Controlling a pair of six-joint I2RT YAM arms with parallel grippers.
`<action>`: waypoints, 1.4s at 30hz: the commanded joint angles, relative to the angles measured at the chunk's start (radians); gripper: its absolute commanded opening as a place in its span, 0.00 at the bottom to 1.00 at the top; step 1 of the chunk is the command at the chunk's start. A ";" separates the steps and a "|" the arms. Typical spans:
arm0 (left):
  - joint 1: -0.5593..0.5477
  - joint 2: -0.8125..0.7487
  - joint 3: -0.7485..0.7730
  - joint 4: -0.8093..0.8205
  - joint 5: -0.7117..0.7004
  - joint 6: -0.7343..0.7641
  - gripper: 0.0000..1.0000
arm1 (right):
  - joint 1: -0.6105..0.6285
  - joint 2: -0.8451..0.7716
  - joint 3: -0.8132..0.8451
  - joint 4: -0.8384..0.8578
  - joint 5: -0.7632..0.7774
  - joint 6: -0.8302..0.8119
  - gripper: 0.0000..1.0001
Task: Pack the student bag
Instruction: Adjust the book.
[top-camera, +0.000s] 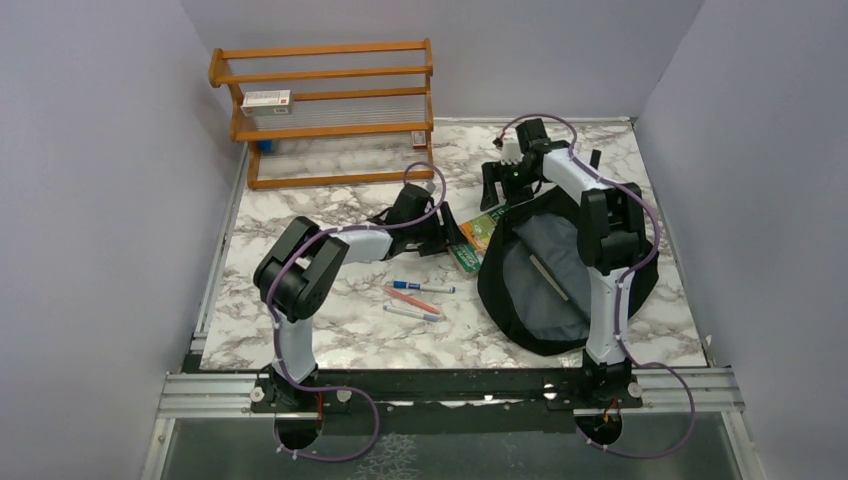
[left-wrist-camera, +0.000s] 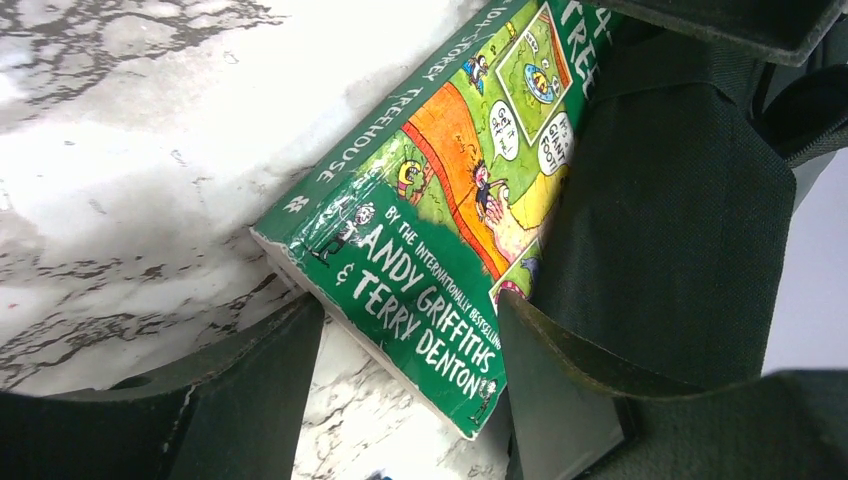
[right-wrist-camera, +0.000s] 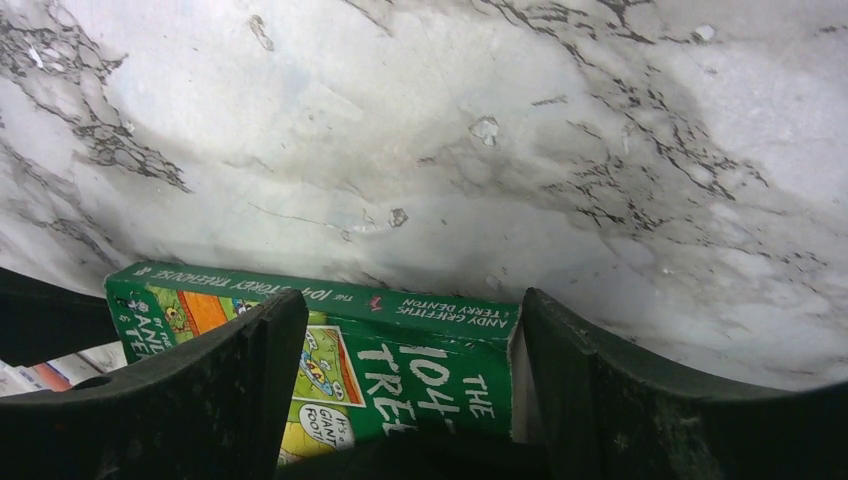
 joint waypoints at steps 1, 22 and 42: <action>0.055 0.033 0.004 -0.024 -0.038 0.032 0.67 | 0.108 0.028 0.025 -0.041 -0.208 0.093 0.81; 0.295 0.098 0.224 -0.256 -0.046 0.180 0.67 | 0.240 0.029 -0.013 0.074 -0.240 0.167 0.81; 0.344 -0.238 0.086 -0.380 -0.184 0.230 0.73 | 0.239 -0.180 -0.289 0.452 -0.002 0.168 0.87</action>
